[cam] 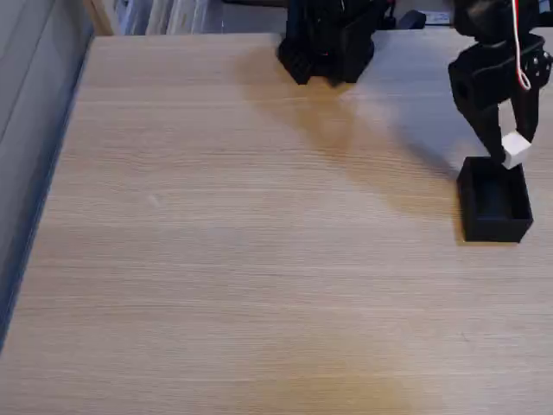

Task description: Pick a white block and place it in the black box.

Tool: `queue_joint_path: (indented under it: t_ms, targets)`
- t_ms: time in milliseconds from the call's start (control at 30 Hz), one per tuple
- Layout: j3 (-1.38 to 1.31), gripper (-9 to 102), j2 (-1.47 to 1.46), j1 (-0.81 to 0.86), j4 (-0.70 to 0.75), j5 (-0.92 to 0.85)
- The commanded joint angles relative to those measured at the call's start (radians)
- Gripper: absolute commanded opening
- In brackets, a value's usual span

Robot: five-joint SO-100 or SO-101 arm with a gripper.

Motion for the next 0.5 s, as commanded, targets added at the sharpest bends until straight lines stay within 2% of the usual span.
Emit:
queue_joint_path:
  t_ms: [0, 67, 133, 200, 333, 467]
  targets:
    - [-0.080, 3, -0.044, 0.026, -0.012, 0.015]
    - [-0.097, 6, -0.067, 0.037, -0.012, 0.015]
    - [-0.104, 16, -0.080, 0.046, -0.008, 0.000]
    - [-0.109, 20, -0.086, 0.055, -0.008, 0.005]
    - [-0.112, 23, -0.087, 0.063, -0.012, 0.011]
    - [-0.118, 20, -0.080, 0.066, -0.008, 0.008]
